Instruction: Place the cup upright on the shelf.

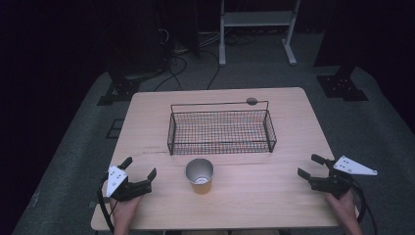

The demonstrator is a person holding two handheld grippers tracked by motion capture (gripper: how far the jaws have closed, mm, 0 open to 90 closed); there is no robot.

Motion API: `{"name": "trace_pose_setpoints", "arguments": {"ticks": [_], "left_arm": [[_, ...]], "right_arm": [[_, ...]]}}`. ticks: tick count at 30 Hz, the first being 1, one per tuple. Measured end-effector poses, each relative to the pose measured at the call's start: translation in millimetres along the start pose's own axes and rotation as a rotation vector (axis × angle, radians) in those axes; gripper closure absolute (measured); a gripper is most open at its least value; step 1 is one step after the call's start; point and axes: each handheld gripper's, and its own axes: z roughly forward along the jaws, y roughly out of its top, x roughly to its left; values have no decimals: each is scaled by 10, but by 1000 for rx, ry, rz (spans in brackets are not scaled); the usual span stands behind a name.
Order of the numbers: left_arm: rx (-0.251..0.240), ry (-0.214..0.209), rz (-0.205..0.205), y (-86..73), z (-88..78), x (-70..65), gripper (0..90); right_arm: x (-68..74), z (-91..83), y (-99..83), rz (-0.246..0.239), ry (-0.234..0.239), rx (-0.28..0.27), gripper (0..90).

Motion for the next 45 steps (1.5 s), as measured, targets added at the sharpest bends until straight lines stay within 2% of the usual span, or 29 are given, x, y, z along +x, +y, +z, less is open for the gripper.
{"name": "trace_pose_setpoints", "arguments": {"ticks": [8,14,23,26,28,37,43,44,45], "left_arm": [[-5,-37,15,20,10,-55,13],[-27,-91,27,43,11,-109,13],[-43,-129,39,74,5,-175,13],[-58,-147,26,113,28,-195,13],[-55,-150,41,129,35,-218,12],[-58,-188,42,159,36,-286,13],[-59,-229,51,188,27,-382,13],[-68,-256,39,195,14,-409,12],[-68,-256,39,195,14,-409,13]], "right_arm": [[4,1,0,-1,0,2,140],[11,7,0,-6,1,5,140],[17,12,1,-12,-6,9,140],[23,16,2,-14,-6,13,140],[23,18,2,-16,-7,14,140],[17,17,2,-6,-8,12,139],[18,17,2,-8,-8,12,140],[19,17,2,-8,-7,13,140],[19,17,2,-8,-7,13,140]]}}
